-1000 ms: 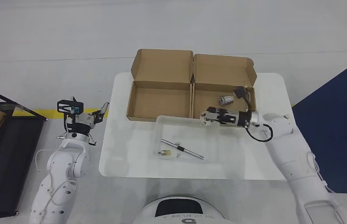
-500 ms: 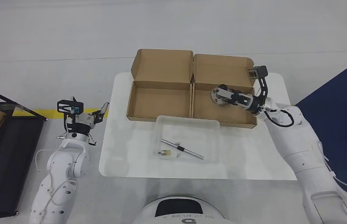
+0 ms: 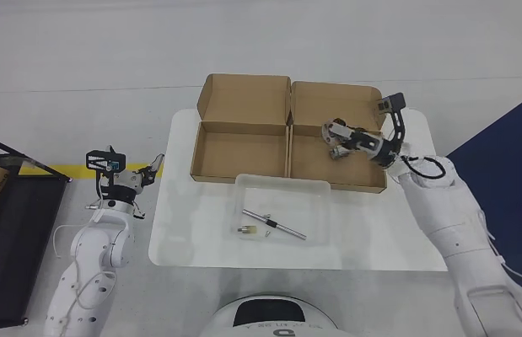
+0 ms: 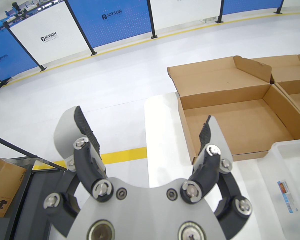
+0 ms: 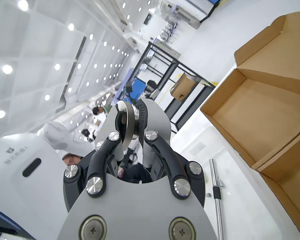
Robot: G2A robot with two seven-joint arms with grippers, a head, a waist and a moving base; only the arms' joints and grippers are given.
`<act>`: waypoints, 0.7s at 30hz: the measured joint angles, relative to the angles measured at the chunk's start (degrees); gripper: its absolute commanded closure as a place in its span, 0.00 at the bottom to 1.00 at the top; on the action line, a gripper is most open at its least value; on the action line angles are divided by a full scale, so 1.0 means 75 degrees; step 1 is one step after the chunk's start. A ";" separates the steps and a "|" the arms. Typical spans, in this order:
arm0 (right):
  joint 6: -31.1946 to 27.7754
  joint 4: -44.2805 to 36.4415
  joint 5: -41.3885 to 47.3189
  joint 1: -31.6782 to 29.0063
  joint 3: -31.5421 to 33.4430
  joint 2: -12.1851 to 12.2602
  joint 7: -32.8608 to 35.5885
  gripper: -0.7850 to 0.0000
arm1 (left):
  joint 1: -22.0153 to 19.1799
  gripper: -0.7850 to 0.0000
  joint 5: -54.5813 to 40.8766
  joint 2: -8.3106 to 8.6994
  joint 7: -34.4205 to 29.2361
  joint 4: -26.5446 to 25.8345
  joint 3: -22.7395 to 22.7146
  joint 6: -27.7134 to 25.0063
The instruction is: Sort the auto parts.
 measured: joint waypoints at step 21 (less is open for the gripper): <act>0.3631 0.5055 0.3880 0.2426 -0.1038 -0.1016 0.2768 1.00 | 0.0000 0.00 0.0000 0.0000 0.0000 0.0000 0.0000 0.0000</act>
